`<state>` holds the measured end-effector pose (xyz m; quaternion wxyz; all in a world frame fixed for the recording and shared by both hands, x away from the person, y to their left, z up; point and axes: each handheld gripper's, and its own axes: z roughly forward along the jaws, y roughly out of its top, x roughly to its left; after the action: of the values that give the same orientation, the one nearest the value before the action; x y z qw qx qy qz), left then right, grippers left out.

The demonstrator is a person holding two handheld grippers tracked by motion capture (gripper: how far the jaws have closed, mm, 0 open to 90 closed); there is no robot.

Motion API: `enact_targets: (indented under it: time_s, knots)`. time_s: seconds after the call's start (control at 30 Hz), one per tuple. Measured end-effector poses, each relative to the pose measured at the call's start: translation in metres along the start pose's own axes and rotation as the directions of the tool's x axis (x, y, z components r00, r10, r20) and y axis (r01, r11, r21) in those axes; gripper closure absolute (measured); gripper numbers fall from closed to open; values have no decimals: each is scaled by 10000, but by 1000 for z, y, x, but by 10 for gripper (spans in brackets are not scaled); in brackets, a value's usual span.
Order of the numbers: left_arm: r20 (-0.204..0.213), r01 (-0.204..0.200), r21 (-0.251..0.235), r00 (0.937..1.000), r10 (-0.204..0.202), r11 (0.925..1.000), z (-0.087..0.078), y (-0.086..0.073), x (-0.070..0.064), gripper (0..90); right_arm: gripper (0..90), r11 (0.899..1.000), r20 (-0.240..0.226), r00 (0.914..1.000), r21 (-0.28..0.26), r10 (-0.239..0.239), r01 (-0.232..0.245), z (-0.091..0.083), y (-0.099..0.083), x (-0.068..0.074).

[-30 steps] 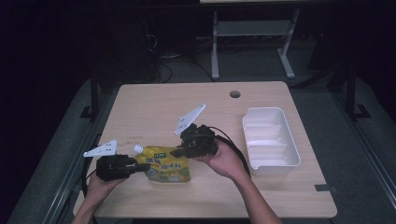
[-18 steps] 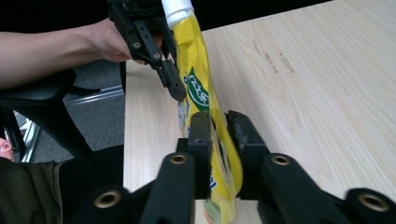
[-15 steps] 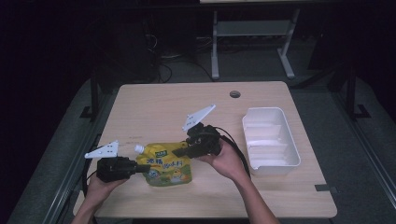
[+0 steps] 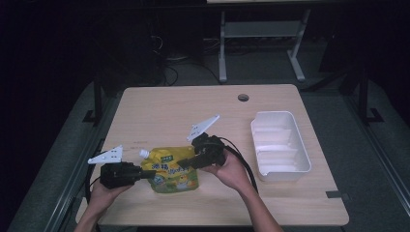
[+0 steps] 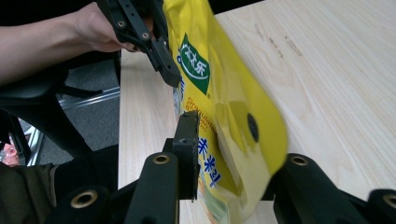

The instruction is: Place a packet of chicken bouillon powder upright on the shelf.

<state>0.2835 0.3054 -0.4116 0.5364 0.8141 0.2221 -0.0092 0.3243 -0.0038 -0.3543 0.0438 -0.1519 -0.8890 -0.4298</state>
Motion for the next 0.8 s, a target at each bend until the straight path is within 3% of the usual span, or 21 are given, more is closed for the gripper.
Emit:
enact_targets:
  time_s: [0.4,0.53,0.8]
  knots:
    - [-108,-4,2,9999,4,10000,0,0,0,813,830,9994,-119,9998,-286,167,-170,3,-4,-4]
    - [-257,74,24,9996,-74,10000,-1,0,1,767,886,9999,-188,9998,-98,24,-26,4,-3,-1]
    - [-705,-57,162,9975,68,9999,-3,0,1,653,895,10000,-257,9997,-36,39,-40,0,-1,-1]
